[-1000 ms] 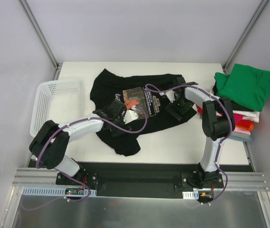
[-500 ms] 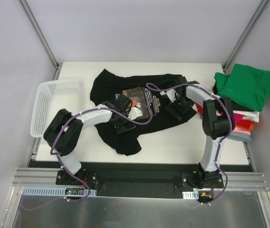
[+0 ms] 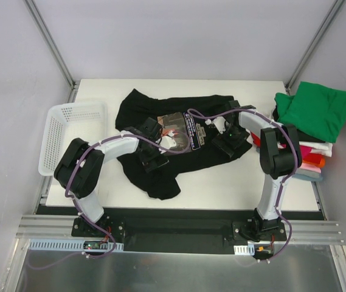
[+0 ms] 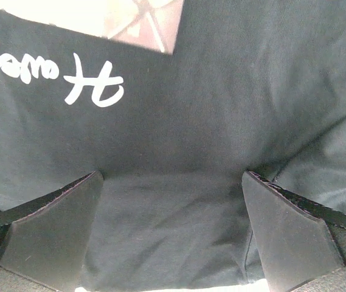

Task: Fold and stack the t-shirts
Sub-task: Flatten the tshirt out

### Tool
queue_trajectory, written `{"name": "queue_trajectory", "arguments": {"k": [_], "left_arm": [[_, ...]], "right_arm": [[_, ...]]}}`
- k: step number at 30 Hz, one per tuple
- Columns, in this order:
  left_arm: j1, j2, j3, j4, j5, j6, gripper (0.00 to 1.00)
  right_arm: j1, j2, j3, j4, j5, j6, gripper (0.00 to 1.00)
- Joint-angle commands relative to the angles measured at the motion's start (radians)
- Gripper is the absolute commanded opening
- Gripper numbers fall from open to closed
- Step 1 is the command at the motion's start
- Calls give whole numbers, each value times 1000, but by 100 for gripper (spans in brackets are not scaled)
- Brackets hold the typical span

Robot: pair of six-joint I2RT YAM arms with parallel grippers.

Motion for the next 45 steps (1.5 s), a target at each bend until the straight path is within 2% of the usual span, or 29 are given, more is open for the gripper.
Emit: {"name": "queue_trajectory", "arguments": {"k": [1, 8, 16, 27, 40, 45], "left_arm": [[42, -20, -4, -133, 87, 7, 99], [109, 26, 48, -190, 121, 8, 99], [157, 65, 109, -194, 97, 22, 99], [192, 127, 177, -193, 60, 45, 99], [231, 203, 283, -194, 26, 79, 99], [232, 184, 275, -196, 40, 71, 99]], "right_arm": [[-10, -25, -27, -61, -49, -16, 97], [-10, -62, -58, -60, -65, 2, 97], [-1, -137, -127, -70, -82, 31, 97], [93, -223, -210, -67, -89, 77, 96], [145, -220, -240, -66, -105, 89, 97], [146, -229, -253, -26, -52, 89, 97]]}}
